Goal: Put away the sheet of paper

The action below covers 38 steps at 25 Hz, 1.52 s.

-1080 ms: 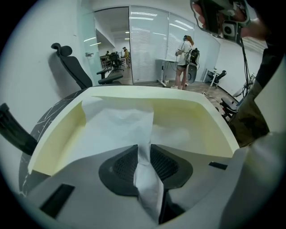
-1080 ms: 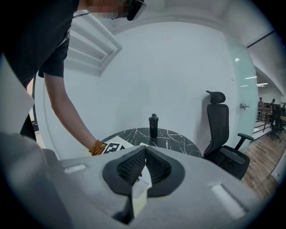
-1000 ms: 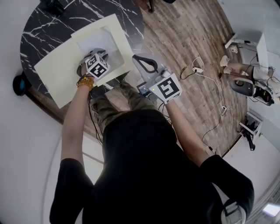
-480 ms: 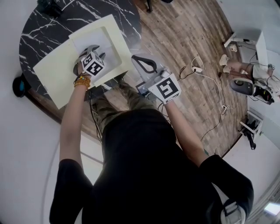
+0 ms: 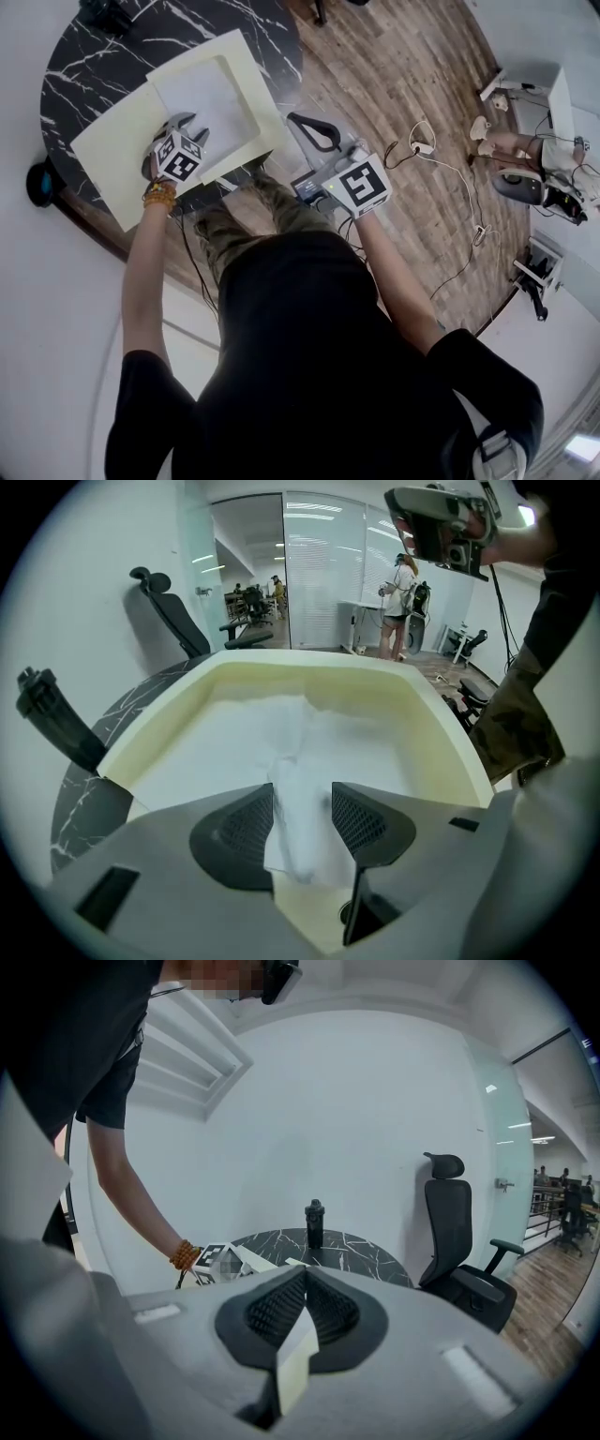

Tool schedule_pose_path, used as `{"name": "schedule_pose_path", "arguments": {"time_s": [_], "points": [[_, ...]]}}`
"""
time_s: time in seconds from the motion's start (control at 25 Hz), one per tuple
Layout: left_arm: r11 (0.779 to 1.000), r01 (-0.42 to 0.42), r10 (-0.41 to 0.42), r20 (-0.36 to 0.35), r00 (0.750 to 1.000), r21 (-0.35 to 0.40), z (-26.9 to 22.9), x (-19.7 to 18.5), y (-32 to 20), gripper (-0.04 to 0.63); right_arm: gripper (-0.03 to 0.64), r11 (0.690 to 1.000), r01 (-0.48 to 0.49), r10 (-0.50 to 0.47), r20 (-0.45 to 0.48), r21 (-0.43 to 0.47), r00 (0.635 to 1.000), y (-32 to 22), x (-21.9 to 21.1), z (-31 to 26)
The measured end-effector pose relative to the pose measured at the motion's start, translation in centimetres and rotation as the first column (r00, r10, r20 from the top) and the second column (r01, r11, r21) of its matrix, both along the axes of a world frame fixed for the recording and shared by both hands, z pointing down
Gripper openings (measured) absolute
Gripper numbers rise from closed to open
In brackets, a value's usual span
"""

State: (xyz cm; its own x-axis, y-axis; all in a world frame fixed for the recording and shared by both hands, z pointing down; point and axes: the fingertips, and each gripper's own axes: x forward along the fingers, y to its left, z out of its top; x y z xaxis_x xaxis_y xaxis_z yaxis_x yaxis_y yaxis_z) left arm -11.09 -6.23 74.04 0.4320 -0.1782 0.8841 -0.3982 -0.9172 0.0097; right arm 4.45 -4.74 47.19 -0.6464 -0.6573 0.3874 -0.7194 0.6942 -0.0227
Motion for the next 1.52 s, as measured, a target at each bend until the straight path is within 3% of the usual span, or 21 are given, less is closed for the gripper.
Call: {"name": "schedule_pose_path", "arguments": {"time_s": [0.24,0.44,0.68,1.04,1.52], "points": [[0.999,0.042,-0.042,-0.009,0.999,-0.027,1.0,1.1,-0.1,0.209,-0.002,1.000,0.005,-0.005,-0.008,0.012,1.000,-0.4,-0.2,-0.4],[0.993,0.097,-0.092,-0.075,0.993,0.064,-3.1,1.6,-1.0,0.207,-0.002,1.000,-0.004,0.004,0.000,0.021,1.000,-0.6,0.4,-1.0],[0.965,0.193,-0.158,-0.190,0.969,0.180,-9.8,2.4,-1.5,0.207,-0.002,0.999,-0.011,0.009,0.022,0.051,1.000,-1.3,0.9,-2.1],[0.902,0.323,-0.212,-0.358,0.909,0.285,-19.1,4.5,-0.4,0.206,-0.002,0.994,0.012,-0.019,0.056,0.108,0.998,-1.9,0.9,-3.9],[0.865,0.388,-0.253,-0.391,0.885,0.319,-22.5,4.8,1.2,0.206,-0.002,0.989,0.058,-0.072,0.100,0.132,0.992,-2.0,-0.1,-4.6]]}}
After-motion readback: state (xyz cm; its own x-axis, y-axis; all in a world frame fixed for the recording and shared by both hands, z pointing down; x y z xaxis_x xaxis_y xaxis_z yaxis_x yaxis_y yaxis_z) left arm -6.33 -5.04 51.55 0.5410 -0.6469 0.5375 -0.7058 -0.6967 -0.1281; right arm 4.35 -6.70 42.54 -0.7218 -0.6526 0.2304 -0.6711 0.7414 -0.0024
